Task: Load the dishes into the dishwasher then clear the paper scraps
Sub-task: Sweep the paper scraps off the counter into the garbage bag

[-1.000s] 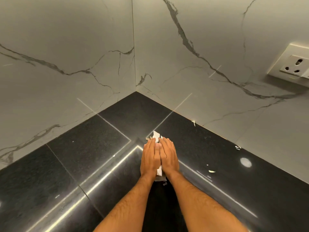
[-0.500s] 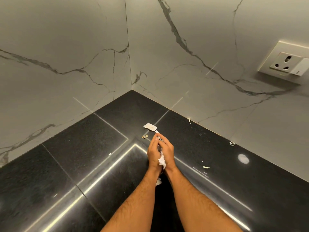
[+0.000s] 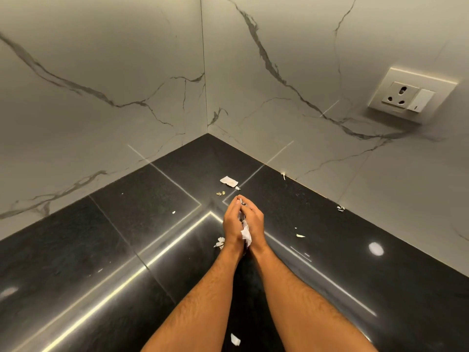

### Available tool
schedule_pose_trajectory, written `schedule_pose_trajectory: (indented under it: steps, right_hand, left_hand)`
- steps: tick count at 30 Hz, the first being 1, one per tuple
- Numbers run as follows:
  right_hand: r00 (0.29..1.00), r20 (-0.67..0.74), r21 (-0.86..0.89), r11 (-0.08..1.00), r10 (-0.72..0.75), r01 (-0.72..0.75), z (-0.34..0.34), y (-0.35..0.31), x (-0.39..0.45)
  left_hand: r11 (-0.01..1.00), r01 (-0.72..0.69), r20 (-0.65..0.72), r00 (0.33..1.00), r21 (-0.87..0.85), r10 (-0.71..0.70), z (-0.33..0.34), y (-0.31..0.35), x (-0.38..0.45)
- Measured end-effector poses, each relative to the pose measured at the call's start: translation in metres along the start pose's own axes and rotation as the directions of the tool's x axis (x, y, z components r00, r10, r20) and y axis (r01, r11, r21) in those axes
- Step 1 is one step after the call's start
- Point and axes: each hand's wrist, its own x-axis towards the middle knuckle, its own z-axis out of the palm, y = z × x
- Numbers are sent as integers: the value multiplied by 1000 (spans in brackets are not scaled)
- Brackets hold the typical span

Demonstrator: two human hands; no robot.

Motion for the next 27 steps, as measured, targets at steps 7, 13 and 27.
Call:
schedule_pose_trajectory:
  steps: [7, 13, 27]
  right_hand:
    - [993, 111, -72, 996, -43, 51, 0, 1, -58]
    - [991, 127, -35, 998, -53, 58, 9, 10, -138]
    - [987, 6, -122, 980, 159, -157, -6, 85, -370]
  left_hand:
    - [927, 213, 118, 976, -308, -185, -27, 29, -61]
    - [930, 173, 164, 979, -325, -125, -74, 45, -131]
    - [866, 342, 37, 935, -365, -353, -200, -2, -330]
